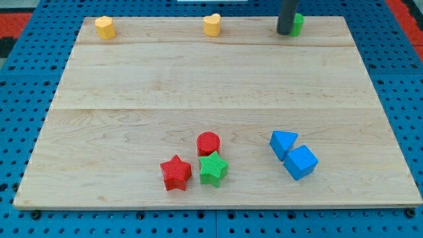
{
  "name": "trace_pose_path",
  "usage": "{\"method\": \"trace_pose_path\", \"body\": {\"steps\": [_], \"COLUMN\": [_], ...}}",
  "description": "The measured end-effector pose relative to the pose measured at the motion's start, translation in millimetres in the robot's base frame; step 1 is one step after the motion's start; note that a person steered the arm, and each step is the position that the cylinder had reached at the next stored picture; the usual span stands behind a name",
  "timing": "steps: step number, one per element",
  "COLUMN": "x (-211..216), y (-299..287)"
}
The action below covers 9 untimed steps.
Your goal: Push the red circle below the yellow hexagon
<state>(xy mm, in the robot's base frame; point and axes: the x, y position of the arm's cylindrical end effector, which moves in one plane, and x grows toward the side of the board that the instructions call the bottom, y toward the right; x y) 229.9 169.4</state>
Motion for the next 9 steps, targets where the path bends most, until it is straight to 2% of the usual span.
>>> {"method": "trace_pose_path", "body": {"steps": [1,2,3,5,6,7,8,9], "x": [4.3,39.1,41.3,41.3,88.7,156.4,194.3,251.6], "y": [10.2,36.6,73.5,92.8,105.5,86.5,108.5,95.4]}}
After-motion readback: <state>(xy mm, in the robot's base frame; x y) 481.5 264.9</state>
